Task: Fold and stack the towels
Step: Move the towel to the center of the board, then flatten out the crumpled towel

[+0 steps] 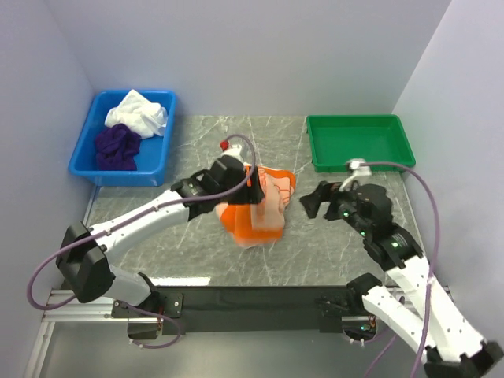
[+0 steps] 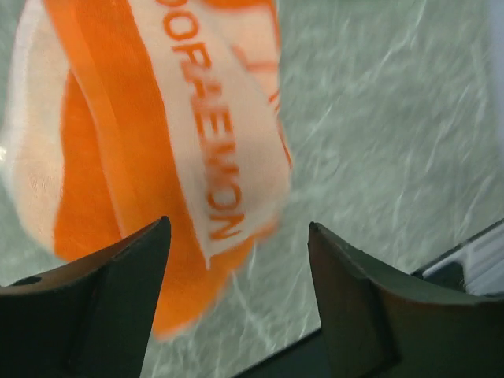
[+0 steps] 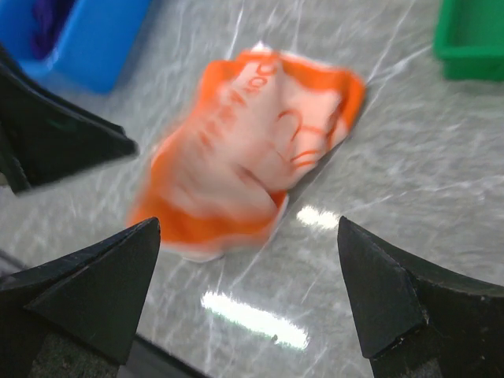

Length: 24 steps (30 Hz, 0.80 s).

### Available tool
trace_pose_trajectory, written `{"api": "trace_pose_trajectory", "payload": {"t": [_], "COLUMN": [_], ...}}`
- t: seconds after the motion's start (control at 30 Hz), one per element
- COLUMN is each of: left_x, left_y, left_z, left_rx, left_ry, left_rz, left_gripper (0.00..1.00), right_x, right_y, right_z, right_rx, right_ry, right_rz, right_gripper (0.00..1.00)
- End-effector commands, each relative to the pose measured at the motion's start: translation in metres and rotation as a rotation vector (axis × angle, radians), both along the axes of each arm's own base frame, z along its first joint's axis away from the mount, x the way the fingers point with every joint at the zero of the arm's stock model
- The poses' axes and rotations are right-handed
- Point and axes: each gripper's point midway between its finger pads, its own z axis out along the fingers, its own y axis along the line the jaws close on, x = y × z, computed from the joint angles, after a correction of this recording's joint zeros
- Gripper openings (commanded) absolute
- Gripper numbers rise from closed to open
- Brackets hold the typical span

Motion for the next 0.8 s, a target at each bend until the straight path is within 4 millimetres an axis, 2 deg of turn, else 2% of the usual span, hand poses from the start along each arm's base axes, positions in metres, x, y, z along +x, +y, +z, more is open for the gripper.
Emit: {"api": "trace_pose_trajectory", "payload": {"t": [0.0, 0.07, 0.1, 0.13, 0.17, 0.2, 0.23, 0.27, 0.3, 0.33, 0.37, 0.4, 0.43, 0.47, 0.5, 0.53, 0.57, 0.6, 0.63, 0.67, 0.7, 0.73, 0.77], "left_x": [0.002, 0.006, 0.005, 0.012, 0.015, 0.017, 0.031, 0.032, 0.034, 0.045, 0.046, 0.045, 0.048, 0.047, 0.042, 0.041, 0.040, 0.032, 0.028, 0.026, 0.017, 0.012, 0.006], "left_y": [0.004, 0.018, 0.026, 0.038, 0.044, 0.055, 0.075, 0.081, 0.094, 0.117, 0.126, 0.134, 0.147, 0.153, 0.155, 0.160, 0.162, 0.165, 0.167, 0.167, 0.170, 0.169, 0.168], "left_z": [0.024, 0.027, 0.032, 0.031, 0.032, 0.028, 0.024, 0.020, 0.011, 0.006, 0.002, -0.007, -0.011, -0.012, -0.023, -0.027, -0.025, -0.039, -0.044, -0.047, -0.056, -0.060, -0.066], "left_rx": [-0.102, -0.074, -0.054, -0.035, -0.029, -0.010, -0.001, -0.012, 0.007, 0.007, 0.011, 0.023, 0.029, 0.029, 0.030, 0.020, 0.003, 0.002, -0.001, -0.008, -0.014, -0.027, -0.040], "left_ry": [-0.048, -0.075, -0.087, -0.085, -0.080, -0.068, -0.055, -0.030, -0.011, 0.006, 0.019, 0.040, 0.051, 0.052, 0.076, 0.081, 0.067, 0.096, 0.103, 0.103, 0.120, 0.133, 0.135], "left_rz": [0.076, 0.123, 0.132, 0.163, 0.168, 0.174, 0.223, 0.210, 0.218, 0.268, 0.277, 0.274, 0.302, 0.312, 0.310, 0.321, 0.332, 0.345, 0.353, 0.358, 0.368, 0.362, 0.359], "left_gripper": [0.78, 0.83, 0.84, 0.86, 0.86, 0.86, 0.86, 0.86, 0.86, 0.85, 0.85, 0.84, 0.84, 0.83, 0.83, 0.82, 0.82, 0.82, 0.82, 0.82, 0.82, 0.82, 0.81], "right_x": [0.006, 0.004, 0.005, 0.007, 0.000, 0.002, 0.001, -0.001, -0.011, -0.011, -0.012, -0.019, -0.017, -0.017, -0.018, -0.020, -0.020, -0.018, -0.016, -0.011, -0.011, -0.009, -0.011], "right_y": [0.025, 0.041, 0.049, 0.056, 0.070, 0.076, 0.087, 0.097, 0.113, 0.124, 0.134, 0.147, 0.158, 0.169, 0.177, 0.190, 0.197, 0.200, 0.206, 0.206, 0.209, 0.216, 0.220], "right_z": [-0.007, -0.017, -0.028, -0.028, -0.031, -0.040, -0.037, -0.047, -0.049, -0.045, -0.060, -0.065, -0.062, -0.080, -0.087, -0.085, -0.110, -0.118, -0.116, -0.122, -0.141, -0.142, -0.152], "right_rx": [-0.073, -0.119, -0.146, -0.154, -0.168, -0.213, -0.231, -0.276, -0.321, -0.328, -0.371, -0.386, -0.386, -0.429, -0.434, -0.439, -0.499, -0.518, -0.549, -0.582, -0.623, -0.622, -0.628], "right_ry": [0.001, 0.017, 0.050, 0.053, 0.061, 0.074, 0.058, 0.071, 0.051, 0.041, 0.071, 0.075, 0.070, 0.107, 0.129, 0.136, 0.196, 0.229, 0.242, 0.249, 0.285, 0.286, 0.308], "right_rz": [0.063, 0.093, 0.111, 0.119, 0.164, 0.173, 0.201, 0.232, 0.289, 0.309, 0.328, 0.350, 0.351, 0.360, 0.355, 0.368, 0.363, 0.333, 0.320, 0.288, 0.284, 0.285, 0.298], "right_gripper": [1.00, 1.00, 1.00, 0.99, 0.98, 0.98, 0.97, 0.97, 0.97, 0.95, 0.95, 0.94, 0.93, 0.89, 0.88, 0.88, 0.88, 0.87, 0.85, 0.83, 0.82, 0.77, 0.75]}}
